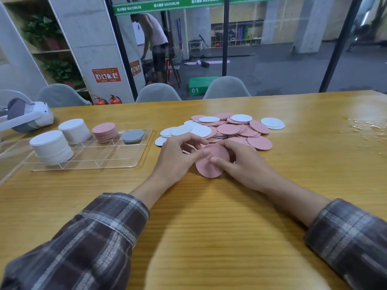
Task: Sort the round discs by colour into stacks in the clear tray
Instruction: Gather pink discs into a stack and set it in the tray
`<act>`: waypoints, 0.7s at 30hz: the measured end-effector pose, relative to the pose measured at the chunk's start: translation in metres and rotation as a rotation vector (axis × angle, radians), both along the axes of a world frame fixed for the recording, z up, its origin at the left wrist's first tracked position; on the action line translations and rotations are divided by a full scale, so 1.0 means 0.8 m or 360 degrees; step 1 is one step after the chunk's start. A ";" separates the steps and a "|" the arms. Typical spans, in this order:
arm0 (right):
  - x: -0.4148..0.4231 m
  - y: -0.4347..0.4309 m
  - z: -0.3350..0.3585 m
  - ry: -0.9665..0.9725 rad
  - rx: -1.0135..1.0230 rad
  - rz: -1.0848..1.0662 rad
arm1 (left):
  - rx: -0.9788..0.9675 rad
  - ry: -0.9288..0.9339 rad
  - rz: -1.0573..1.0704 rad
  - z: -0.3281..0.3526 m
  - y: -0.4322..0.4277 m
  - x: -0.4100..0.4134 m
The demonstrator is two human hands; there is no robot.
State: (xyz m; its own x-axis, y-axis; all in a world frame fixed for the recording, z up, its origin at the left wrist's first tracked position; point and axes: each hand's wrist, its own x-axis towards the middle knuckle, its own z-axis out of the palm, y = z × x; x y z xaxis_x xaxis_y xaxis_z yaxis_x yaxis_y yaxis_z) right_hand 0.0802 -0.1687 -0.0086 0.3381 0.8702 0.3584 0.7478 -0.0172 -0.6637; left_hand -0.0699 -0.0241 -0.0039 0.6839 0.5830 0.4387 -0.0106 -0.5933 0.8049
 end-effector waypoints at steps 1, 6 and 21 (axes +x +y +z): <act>0.000 0.000 0.000 -0.0003 -0.0001 -0.0005 | 0.0006 0.0011 0.0008 0.000 0.000 0.000; 0.003 -0.002 0.003 -0.0061 0.0036 -0.0089 | 0.0018 0.0049 0.0095 0.005 0.001 -0.001; 0.006 -0.007 0.008 -0.0070 0.0050 -0.0273 | 0.0409 0.0590 0.0496 -0.001 0.032 -0.022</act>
State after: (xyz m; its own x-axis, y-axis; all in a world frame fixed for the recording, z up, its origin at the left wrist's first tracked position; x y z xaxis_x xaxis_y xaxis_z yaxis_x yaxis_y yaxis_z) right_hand 0.0851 -0.1741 -0.0018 0.4638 0.7892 0.4025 0.7641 -0.1265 -0.6325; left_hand -0.0871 0.0015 -0.0045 0.6316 0.6886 0.3562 0.4541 -0.7010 0.5499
